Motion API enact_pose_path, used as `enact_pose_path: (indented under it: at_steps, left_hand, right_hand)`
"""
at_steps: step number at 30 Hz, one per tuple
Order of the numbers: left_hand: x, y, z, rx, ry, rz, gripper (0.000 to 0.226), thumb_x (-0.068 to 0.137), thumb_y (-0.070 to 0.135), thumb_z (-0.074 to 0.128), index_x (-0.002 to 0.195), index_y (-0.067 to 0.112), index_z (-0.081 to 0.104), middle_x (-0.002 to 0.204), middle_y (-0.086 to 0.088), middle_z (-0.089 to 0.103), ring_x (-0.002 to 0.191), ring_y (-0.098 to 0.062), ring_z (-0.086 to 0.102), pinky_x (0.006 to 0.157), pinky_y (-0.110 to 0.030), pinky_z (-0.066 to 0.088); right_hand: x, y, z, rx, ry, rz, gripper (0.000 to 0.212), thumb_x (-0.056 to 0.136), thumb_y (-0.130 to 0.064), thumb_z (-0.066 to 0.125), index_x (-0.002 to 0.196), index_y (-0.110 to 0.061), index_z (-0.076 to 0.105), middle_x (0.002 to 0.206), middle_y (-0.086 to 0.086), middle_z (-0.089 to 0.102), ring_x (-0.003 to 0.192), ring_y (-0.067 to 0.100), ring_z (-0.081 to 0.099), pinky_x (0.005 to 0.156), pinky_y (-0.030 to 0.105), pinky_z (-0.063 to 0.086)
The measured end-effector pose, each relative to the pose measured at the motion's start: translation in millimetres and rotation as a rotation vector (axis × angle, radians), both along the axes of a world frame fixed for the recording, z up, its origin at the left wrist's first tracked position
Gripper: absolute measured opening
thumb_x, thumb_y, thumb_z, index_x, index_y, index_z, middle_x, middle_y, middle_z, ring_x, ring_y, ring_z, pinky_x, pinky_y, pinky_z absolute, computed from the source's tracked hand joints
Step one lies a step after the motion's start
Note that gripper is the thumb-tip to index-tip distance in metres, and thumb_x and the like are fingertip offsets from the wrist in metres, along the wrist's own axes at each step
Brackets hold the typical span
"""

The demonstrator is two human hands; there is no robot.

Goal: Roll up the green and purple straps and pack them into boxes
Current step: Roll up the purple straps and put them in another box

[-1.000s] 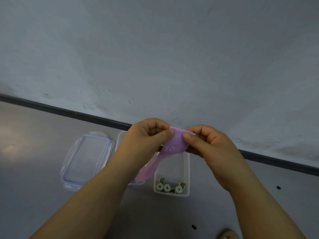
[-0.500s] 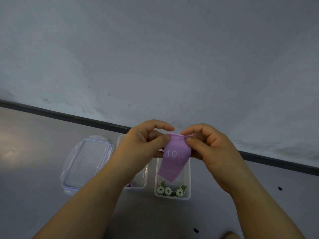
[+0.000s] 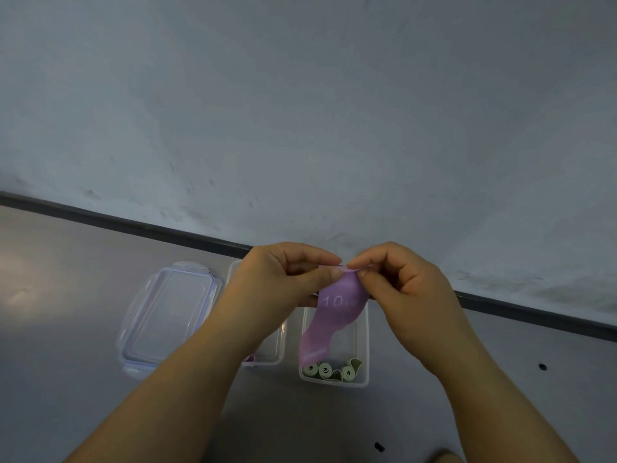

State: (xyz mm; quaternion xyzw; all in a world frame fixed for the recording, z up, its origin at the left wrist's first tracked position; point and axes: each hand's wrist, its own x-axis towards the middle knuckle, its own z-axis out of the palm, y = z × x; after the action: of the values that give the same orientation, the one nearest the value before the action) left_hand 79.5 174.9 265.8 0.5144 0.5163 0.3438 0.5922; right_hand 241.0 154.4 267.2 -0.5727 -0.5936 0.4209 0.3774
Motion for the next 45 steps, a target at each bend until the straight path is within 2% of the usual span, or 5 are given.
enact_pose_path:
  at_steps: [5,9,24,37,45]
  left_hand:
    - [-0.8,0.7,-2.6,0.052,0.041,0.032,0.012,0.078,0.009,0.071,0.08,0.021,0.072,0.075,-0.004,0.074,0.069,-0.017,0.071,0.062,-0.025,0.059]
    - [-0.2,0.8,-3.6,0.092,0.085,0.04,0.012,0.077,0.012,0.071,0.08,0.024,0.071,0.074,-0.004,0.074,0.07,-0.019,0.071,0.067,-0.031,0.06]
    - [0.3,0.2,-2.4,0.095,0.066,0.029,0.014,0.077,0.007,0.07,0.08,0.021,0.072,0.079,-0.006,0.074,0.077,-0.025,0.07,0.076,-0.045,0.058]
    - [-1.6,1.0,-4.7,0.078,0.08,0.057,0.017,0.073,0.01,0.075,0.084,0.023,0.072,0.078,0.001,0.074,0.073,-0.013,0.07,0.069,-0.023,0.058]
    - [-2.1,1.7,-4.4,0.125,0.172,0.077,0.015,0.074,0.013,0.075,0.078,0.028,0.072,0.075,0.01,0.073,0.069,-0.003,0.068,0.068,-0.016,0.056]
  right_hand:
    - [1.1,3.4,0.2,-0.199,0.26,-0.038,0.021,0.09,-0.008,0.051,0.09,-0.024,0.065,0.084,0.006,0.069,0.08,0.016,0.068,0.071,0.026,0.057]
    - [-0.4,3.4,-0.1,-0.242,0.317,-0.044,0.03,0.07,-0.042,0.058,0.094,-0.025,0.065,0.084,0.002,0.072,0.079,0.012,0.069,0.07,0.021,0.056]
    - [-0.9,5.8,-2.8,-0.203,0.314,-0.116,0.007,0.077,-0.014,0.066,0.079,-0.02,0.069,0.074,-0.005,0.072,0.07,0.007,0.068,0.065,0.02,0.056]
    - [0.0,5.4,-4.3,-0.184,0.233,-0.089,0.011,0.072,-0.015,0.07,0.076,-0.025,0.069,0.076,-0.005,0.072,0.075,0.01,0.068,0.076,0.026,0.058]
    - [-2.2,3.8,-6.6,-0.199,0.192,-0.08,0.034,0.06,-0.051,0.059,0.085,-0.03,0.068,0.085,-0.008,0.072,0.084,0.009,0.067,0.087,0.033,0.054]
